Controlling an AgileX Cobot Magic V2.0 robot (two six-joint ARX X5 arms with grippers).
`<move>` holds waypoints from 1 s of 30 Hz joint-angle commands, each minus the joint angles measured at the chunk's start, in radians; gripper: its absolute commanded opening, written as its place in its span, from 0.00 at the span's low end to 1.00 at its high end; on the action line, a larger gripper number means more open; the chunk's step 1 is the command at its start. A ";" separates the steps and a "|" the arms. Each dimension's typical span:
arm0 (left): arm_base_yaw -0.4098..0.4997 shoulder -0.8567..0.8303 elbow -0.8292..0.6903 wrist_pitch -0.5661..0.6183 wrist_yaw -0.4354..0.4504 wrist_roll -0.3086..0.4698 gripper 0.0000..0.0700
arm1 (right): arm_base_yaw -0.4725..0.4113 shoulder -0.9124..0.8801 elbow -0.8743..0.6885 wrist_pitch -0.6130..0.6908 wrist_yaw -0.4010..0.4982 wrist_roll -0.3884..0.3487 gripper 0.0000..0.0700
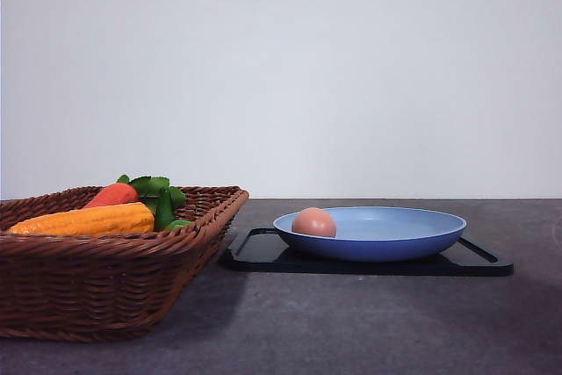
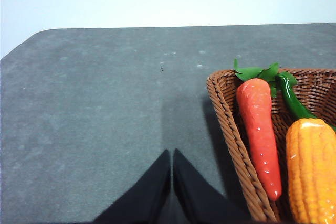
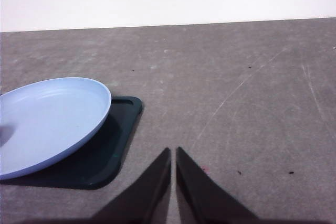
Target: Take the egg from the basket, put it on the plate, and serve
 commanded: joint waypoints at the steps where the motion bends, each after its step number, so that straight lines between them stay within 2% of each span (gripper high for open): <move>1: 0.002 -0.002 -0.027 0.017 0.000 -0.004 0.00 | 0.000 -0.003 -0.003 0.001 0.003 0.013 0.00; 30: 0.002 -0.002 -0.027 0.017 0.000 -0.004 0.00 | 0.000 -0.003 -0.003 0.001 0.003 0.013 0.00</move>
